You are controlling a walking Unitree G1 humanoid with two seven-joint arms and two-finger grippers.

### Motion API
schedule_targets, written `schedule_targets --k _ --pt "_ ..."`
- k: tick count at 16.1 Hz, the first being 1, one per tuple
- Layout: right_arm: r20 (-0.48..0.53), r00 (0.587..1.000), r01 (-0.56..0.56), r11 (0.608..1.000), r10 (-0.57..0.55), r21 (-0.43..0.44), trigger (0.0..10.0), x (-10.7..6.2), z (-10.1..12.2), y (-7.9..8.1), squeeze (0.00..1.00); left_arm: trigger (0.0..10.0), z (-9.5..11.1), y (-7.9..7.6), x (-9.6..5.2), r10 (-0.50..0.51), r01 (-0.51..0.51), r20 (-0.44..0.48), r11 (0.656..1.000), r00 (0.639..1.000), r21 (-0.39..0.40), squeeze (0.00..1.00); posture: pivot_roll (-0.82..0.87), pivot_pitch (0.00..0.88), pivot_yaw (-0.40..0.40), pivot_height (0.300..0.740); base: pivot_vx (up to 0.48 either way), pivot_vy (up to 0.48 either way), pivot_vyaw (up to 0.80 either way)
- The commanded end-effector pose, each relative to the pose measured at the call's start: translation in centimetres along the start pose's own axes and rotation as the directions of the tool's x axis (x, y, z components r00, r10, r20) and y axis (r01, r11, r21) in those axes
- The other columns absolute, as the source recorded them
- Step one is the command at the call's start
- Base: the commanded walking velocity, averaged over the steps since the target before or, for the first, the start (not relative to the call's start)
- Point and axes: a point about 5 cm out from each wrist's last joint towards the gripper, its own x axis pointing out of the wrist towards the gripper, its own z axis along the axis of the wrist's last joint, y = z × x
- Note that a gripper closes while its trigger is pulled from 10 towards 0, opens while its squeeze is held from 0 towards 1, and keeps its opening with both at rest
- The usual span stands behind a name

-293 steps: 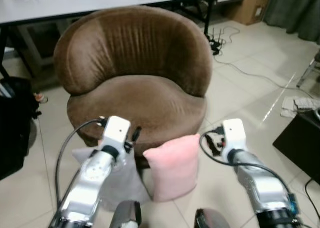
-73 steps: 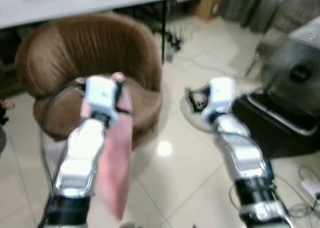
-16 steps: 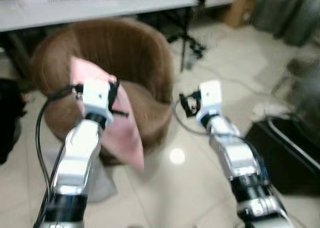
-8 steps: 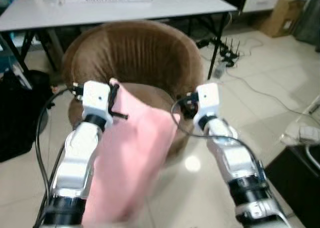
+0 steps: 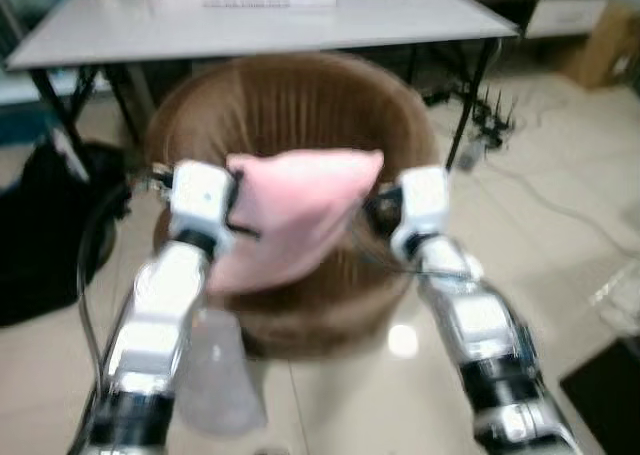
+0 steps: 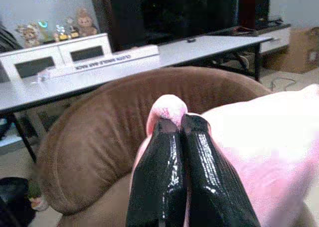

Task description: Move the pillow to the sofa from floor

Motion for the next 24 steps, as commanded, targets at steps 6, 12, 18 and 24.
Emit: schedule_targets --k 6,12,18,24 --pt "0.006 0.999 0.051 0.999 -0.051 0.002 10.0 0.05 0.45 -1.52 0.00 10.0 1.48 -0.96 0.51 -0.035 0.034 0.070 0.999 0.997 0.005 0.00 0.14 0.000 0.006 0.740 0.453 0.000 0.00" --pt "0.004 0.999 0.036 0.999 -0.036 0.008 10.0 0.19 0.53 -1.46 0.00 10.0 1.41 -1.01 0.44 -0.023 0.023 0.072 1.000 0.997 -0.001 0.00 0.14 0.000 -0.003 0.740 0.459 0.000 -0.33" --pt "0.000 1.000 0.029 0.999 -0.029 -0.015 10.0 0.29 0.58 -1.37 0.00 10.0 1.38 -0.89 0.43 -0.014 0.015 0.073 1.000 0.997 -0.003 0.00 0.14 0.000 -0.003 0.740 0.459 0.000 0.32" --pt "-0.006 0.999 0.045 0.999 -0.045 -0.004 10.0 0.25 0.49 -1.72 0.00 10.0 1.21 -1.62 0.43 -0.051 0.052 0.070 0.999 0.996 -0.007 0.00 0.14 0.000 -0.011 0.740 0.072 0.000 0.00"
